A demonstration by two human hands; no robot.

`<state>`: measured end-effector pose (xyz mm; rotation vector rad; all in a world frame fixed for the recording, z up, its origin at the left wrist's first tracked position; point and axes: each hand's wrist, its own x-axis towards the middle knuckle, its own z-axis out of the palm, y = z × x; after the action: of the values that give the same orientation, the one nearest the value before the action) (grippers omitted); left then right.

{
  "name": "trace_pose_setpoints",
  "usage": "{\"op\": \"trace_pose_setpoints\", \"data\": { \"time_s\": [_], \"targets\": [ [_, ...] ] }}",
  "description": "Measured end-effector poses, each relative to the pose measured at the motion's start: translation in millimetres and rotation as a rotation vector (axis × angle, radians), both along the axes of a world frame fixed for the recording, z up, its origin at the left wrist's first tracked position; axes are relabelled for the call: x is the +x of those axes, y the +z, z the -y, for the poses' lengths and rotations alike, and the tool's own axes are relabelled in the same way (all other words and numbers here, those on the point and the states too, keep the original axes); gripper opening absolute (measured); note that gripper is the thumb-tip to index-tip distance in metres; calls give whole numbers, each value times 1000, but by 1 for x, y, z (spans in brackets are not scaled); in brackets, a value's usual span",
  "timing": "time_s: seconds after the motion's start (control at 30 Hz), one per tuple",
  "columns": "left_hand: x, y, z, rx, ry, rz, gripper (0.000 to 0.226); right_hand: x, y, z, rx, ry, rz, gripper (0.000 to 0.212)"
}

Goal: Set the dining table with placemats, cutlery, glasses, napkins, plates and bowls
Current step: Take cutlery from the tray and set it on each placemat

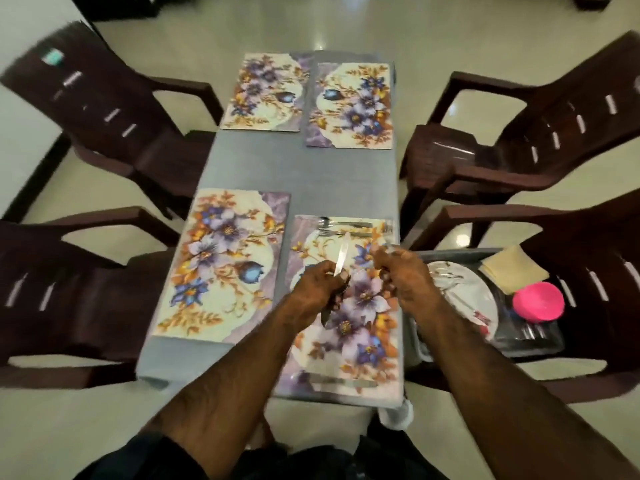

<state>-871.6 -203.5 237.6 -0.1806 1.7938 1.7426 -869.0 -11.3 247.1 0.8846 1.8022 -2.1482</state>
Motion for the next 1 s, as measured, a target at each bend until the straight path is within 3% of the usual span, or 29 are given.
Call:
{"op": "trace_pose_setpoints", "data": {
  "time_s": [0.07, 0.2, 0.33, 0.47, 0.6, 0.67, 0.77, 0.83, 1.0],
  "targets": [
    [9, -2, 55, 42, 1, 22, 6, 1, 3, 39, 21, 0, -4, 14],
    [24, -16, 180, 36, 60, 54, 3, 18, 1, 137, 171, 251, 7, 6],
    [31, -12, 273, 117, 306, 132, 9, 39, 9, 226, 230, 368, -51, 5],
    [37, 0, 315, 278, 504, 212, 11, 59, 22, 281, 273, 536, -77, 5],
    [39, 16, 331, 381, 568, 221, 7, 60, 22, 313, 265, 629, -52, 9],
    [38, 19, 338, 345, 502, 197, 9, 51, 22, 322, 235, 483, -24, 15],
    [39, 24, 347, 35, 200, 63, 8, 29, 25, 325, 196, 308, -41, 20],
    [36, 26, 347, -108, 18, -20, 4, 10, 30, 325, 188, 328, -93, 19],
    [9, 19, 337, -190, -161, -69, 10, -30, 37, 321, 260, 537, -176, 12]
  ]
}}
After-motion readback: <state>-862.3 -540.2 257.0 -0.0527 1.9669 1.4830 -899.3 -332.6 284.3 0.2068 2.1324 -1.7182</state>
